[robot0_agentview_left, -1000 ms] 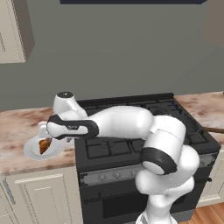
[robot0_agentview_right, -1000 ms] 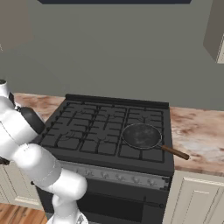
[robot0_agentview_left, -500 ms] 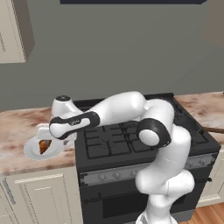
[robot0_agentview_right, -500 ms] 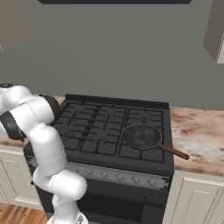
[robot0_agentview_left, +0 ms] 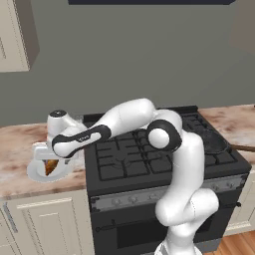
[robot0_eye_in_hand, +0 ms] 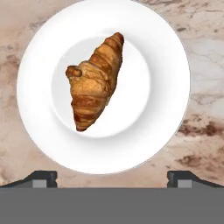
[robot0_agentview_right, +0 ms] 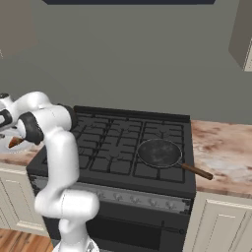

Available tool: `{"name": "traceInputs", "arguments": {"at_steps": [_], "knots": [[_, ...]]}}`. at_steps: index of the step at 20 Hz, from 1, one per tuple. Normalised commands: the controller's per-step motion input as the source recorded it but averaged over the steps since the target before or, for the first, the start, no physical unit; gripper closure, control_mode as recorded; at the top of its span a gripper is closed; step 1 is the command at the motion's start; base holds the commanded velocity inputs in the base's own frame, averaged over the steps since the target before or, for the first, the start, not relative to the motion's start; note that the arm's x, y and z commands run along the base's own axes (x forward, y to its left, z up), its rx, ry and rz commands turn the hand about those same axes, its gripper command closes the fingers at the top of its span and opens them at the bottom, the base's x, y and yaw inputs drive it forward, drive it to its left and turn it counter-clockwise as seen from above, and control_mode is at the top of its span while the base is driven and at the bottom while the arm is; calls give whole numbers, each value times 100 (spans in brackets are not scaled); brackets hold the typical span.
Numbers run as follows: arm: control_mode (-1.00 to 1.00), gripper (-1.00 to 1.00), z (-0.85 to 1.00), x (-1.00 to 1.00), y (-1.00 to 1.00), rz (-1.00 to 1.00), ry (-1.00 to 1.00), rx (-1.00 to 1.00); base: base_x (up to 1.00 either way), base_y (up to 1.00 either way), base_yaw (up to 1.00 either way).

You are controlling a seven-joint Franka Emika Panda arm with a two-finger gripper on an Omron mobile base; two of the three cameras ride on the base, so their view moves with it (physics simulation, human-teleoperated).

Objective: Pick the croissant and place it on the pan. Then turn on the stove to warm the croissant.

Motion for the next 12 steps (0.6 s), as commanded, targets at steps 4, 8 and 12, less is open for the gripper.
{"name": "traceInputs", "arguments": {"at_steps": [4, 8, 12], "knots": [[-100, -100, -20, 22, 3, 0, 0, -1, 0, 0, 0], [-100, -100, -18, 16, 0, 0, 0, 0, 0, 0, 0], [-100, -100, -28, 14, 0, 0, 0, 0, 0, 0, 0]]}}
